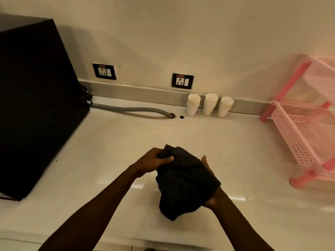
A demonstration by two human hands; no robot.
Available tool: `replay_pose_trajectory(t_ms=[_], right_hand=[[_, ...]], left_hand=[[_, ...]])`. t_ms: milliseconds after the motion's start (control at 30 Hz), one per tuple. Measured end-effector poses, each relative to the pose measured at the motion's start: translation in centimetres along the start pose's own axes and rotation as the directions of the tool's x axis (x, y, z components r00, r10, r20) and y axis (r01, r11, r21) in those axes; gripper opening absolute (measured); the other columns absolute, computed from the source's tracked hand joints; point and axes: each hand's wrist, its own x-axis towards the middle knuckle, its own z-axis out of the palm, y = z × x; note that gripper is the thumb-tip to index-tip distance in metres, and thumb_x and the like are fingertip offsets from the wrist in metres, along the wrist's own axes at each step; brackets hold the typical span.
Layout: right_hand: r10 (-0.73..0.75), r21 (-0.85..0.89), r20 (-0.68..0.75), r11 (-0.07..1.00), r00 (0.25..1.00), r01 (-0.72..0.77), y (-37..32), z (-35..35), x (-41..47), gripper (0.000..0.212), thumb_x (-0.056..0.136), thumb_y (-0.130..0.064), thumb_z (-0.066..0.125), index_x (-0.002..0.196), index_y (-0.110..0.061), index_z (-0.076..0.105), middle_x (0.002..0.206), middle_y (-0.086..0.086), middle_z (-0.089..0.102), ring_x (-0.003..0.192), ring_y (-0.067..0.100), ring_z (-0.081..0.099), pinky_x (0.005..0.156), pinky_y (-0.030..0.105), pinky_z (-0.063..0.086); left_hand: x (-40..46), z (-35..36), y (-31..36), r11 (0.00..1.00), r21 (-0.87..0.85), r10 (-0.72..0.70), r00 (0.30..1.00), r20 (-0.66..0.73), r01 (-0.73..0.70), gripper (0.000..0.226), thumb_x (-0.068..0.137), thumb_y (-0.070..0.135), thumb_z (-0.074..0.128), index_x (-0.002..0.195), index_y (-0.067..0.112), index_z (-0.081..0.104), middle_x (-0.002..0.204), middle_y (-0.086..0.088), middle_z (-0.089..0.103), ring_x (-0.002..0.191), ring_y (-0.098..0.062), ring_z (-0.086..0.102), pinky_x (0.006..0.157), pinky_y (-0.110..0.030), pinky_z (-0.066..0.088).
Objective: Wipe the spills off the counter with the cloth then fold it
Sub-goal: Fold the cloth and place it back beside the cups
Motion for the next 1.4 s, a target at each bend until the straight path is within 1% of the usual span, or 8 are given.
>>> replay_pose_trajectory(t_ms=[200, 300, 400, 733, 1033, 1133, 1267, 1400], right_hand=[[-0.064, 0.147, 0.14, 0.988, 0.988, 0.043, -3.5, -6.1, -2.8, 0.09, 0.086, -0.072, 0.058, 0.146, -0.005, 0.05, 0.154, 0.022, 0.046, 0.144, 0.04, 0.041, 0.125, 0.05, 0.024], [-0.16, -0.192, -0.028, 0.97, 0.987, 0.152, -4.8, -8.4, -2.7, 0.052, 0.089, -0.029, 0.072, 0.136, -0.01, 0.061, 0.135, 0.016, 0.067, 0.122, 0.033, 0.066, 0.101, 0.042, 0.055], [-0.244, -0.434, -0.137, 0.886, 0.96, 0.163, -5.0, -8.1, -1.7, 0.045, 0.088, -0.005, 0.072, 0.132, -0.013, 0.061, 0.117, 0.011, 0.075, 0.106, 0.029, 0.072, 0.078, 0.034, 0.061], [-0.435, -0.598, -0.115, 0.748, 0.893, 0.288, -11.2, -9.2, -3.1, 0.035, 0.096, -0.013, 0.066, 0.13, -0.016, 0.06, 0.123, 0.007, 0.07, 0.11, 0.025, 0.068, 0.089, 0.038, 0.059], [-0.543, -0.632, 0.19, 0.57, 0.818, 0.525, -16.9, -9.3, -6.1, 0.025, 0.096, 0.0, 0.059, 0.11, -0.017, 0.071, 0.103, 0.006, 0.079, 0.099, 0.026, 0.075, 0.075, 0.032, 0.063], [-0.558, -0.686, 0.326, 0.416, 0.763, 0.597, -18.1, -9.2, -7.1, 0.053, 0.094, 0.021, 0.045, 0.094, -0.02, 0.078, 0.088, 0.003, 0.078, 0.087, 0.017, 0.075, 0.068, 0.029, 0.059], [-0.509, -0.667, 0.531, 0.242, 0.678, 0.704, -19.8, -9.4, -7.9, 0.028, 0.09, 0.017, 0.056, 0.101, 0.002, 0.076, 0.135, 0.014, 0.062, 0.128, 0.03, 0.059, 0.094, 0.042, 0.058], [-0.543, -0.758, 0.511, 0.082, 0.666, 0.647, -20.3, -9.3, -8.3, 0.054, 0.079, 0.025, 0.066, 0.118, -0.012, 0.071, 0.132, 0.001, 0.065, 0.119, 0.02, 0.065, 0.09, 0.04, 0.061]], left_hand=[[3.1, 3.6, 1.5, 0.915, -0.285, -0.329, 0.936, -0.125, 0.284, 0.052, 0.093, 0.05, 0.066, 0.128, 0.011, 0.065, 0.131, -0.008, 0.068, 0.115, -0.023, 0.063, 0.103, -0.036, 0.049], [3.6, 5.0, 1.7, 0.864, -0.366, -0.322, 0.939, 0.124, 0.345, 0.054, 0.08, 0.041, 0.083, 0.125, 0.013, 0.069, 0.125, -0.008, 0.075, 0.119, -0.026, 0.069, 0.102, -0.038, 0.054], [3.2, 5.1, 1.2, 0.898, -0.31, -0.256, 0.944, 0.209, 0.312, 0.064, 0.078, 0.011, 0.086, 0.136, 0.016, 0.059, 0.134, -0.011, 0.068, 0.124, -0.031, 0.065, 0.108, -0.046, 0.052], [4.7, 7.4, 3.7, 0.836, -0.443, -0.289, 0.946, 0.145, 0.323, 0.044, 0.085, 0.011, 0.077, 0.127, 0.006, 0.067, 0.126, -0.016, 0.073, 0.122, -0.036, 0.065, 0.106, -0.048, 0.053], [6.0, 8.3, 7.9, 0.875, -0.483, -0.05, 0.998, -0.027, 0.03, 0.039, 0.084, -0.006, 0.071, 0.12, 0.01, 0.067, 0.118, -0.013, 0.074, 0.112, -0.03, 0.07, 0.088, -0.036, 0.061], [6.0, 8.5, 8.4, 0.882, -0.469, 0.056, 0.998, -0.014, -0.056, 0.037, 0.095, -0.013, 0.051, 0.1, 0.015, 0.076, 0.099, -0.006, 0.078, 0.098, -0.024, 0.071, 0.08, -0.031, 0.06], [6.1, 8.7, 9.4, 0.887, -0.423, 0.268, 0.953, 0.143, -0.186, 0.06, 0.092, -0.022, 0.035, 0.066, 0.015, 0.076, 0.113, -0.009, 0.073, 0.11, -0.024, 0.069, 0.091, -0.033, 0.057], [6.8, 8.4, 10.0, 0.898, -0.358, 0.309, 0.946, 0.102, -0.255, 0.042, 0.082, -0.011, 0.047, 0.073, 0.017, 0.077, 0.126, -0.011, 0.068, 0.125, -0.031, 0.062, 0.1, -0.044, 0.056]])
